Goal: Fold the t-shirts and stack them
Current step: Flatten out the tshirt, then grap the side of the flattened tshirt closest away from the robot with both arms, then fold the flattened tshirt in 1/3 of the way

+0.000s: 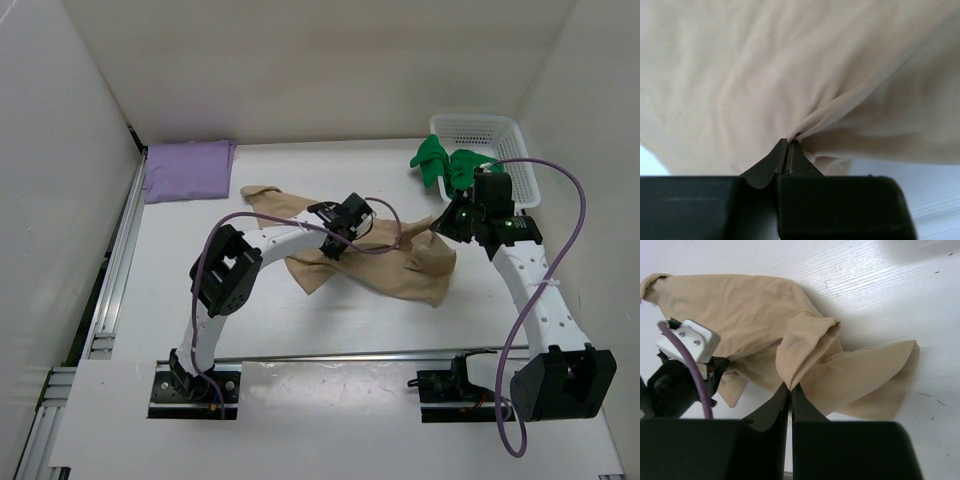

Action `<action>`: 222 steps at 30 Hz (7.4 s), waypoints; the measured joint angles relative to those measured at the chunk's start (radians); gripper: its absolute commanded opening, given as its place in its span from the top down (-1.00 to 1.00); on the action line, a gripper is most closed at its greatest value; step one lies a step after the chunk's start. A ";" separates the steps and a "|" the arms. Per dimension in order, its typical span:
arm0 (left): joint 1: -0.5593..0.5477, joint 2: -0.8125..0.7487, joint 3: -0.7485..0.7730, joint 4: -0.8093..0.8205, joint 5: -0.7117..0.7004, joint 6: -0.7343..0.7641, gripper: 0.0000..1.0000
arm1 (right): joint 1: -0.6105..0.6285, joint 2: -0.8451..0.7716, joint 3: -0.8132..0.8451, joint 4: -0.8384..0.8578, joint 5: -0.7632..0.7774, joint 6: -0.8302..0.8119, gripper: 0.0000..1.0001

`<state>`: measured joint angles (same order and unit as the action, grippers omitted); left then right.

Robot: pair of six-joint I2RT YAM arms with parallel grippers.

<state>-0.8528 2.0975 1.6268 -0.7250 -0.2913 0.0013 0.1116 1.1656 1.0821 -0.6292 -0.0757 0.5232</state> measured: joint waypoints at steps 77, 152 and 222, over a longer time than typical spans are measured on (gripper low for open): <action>0.991 -0.375 -0.629 -0.164 0.409 -0.010 0.75 | 0.253 -0.069 -0.607 -0.144 0.096 0.408 1.00; 0.982 -0.365 -0.241 -0.314 0.466 -0.005 0.80 | -0.154 0.157 -0.091 0.009 -0.182 -0.009 1.00; 1.046 -0.050 -0.196 -0.232 0.609 -0.011 0.80 | -0.084 0.521 -0.107 0.058 0.049 0.140 1.00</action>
<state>0.1932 2.0472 1.4303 -0.9573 0.3176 -0.0097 0.0277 1.6871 0.9752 -0.5713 -0.0265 0.6636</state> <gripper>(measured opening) 0.136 0.026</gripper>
